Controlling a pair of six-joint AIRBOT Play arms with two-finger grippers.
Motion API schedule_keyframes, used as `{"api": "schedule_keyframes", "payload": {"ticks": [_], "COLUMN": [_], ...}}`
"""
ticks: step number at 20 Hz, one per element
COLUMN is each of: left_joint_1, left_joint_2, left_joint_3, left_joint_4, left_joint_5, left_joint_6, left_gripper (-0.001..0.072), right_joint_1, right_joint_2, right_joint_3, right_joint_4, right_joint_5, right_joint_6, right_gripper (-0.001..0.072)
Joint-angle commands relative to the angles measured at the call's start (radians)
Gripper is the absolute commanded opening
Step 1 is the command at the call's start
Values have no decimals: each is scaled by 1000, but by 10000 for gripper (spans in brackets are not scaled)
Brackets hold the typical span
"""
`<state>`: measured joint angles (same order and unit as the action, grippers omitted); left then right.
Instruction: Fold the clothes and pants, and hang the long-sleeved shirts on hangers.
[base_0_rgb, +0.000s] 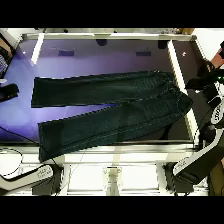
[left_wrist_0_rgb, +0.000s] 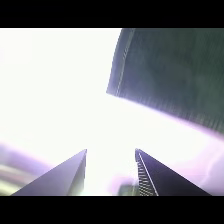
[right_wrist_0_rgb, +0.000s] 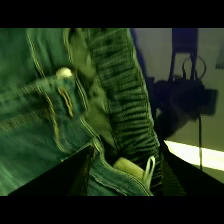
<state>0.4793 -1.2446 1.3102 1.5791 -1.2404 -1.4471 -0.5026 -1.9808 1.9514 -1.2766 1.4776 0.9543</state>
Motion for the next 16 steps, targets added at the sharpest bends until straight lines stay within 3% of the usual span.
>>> {"api": "schedule_keyframes", "payload": {"ticks": [1, 5, 10, 12, 16], "left_joint_1": [26, 86, 117, 117, 117], "left_joint_2": [132, 239, 282, 282, 278], "left_joint_3": [-154, -280, -291, -291, -291], "left_joint_4": [15, 15, 15, 19, 18], "left_joint_5": [-63, -67, -78, -89, -92], "left_joint_6": [73, 80, 80, 93, 128], "left_gripper": [365, 364, 363, 362, 362], "right_joint_1": [-2, -2, -9, -43, -164], "right_joint_2": [-23, -29, -29, -27, 4], "right_joint_3": [-30, -81, -109, -110, -167], "right_joint_4": [33, 48, -16, -21, 33], "right_joint_5": [42, 69, 109, 169, 265], "right_joint_6": [-114, -210, -229, -182, -82], "right_gripper": [469, 437, 431, 370, 363]}}
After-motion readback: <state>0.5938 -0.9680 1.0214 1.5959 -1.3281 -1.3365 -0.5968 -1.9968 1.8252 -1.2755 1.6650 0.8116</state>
